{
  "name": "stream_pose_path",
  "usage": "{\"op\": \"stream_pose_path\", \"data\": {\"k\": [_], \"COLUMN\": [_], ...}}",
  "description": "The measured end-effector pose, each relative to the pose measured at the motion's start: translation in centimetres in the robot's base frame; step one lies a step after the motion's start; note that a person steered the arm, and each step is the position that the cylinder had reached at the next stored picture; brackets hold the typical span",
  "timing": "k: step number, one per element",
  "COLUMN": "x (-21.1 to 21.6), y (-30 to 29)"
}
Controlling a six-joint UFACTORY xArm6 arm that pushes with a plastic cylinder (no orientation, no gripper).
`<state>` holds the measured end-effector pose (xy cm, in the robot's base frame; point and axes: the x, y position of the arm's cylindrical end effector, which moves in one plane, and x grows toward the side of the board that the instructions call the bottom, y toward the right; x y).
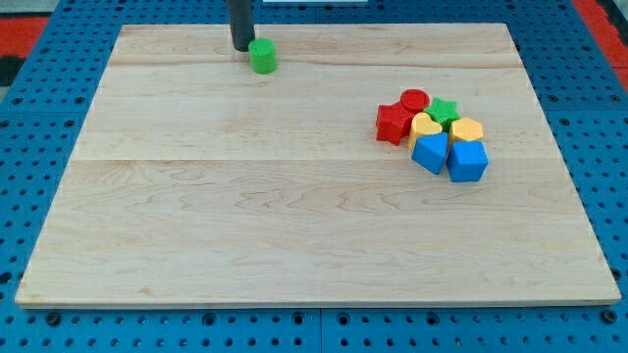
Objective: Slide the green circle to the left side of the red star
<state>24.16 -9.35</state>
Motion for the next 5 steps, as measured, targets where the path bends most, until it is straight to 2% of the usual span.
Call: {"op": "stream_pose_path", "data": {"k": [2, 5], "x": [3.3, 11.8], "y": [6.0, 10.1]}}
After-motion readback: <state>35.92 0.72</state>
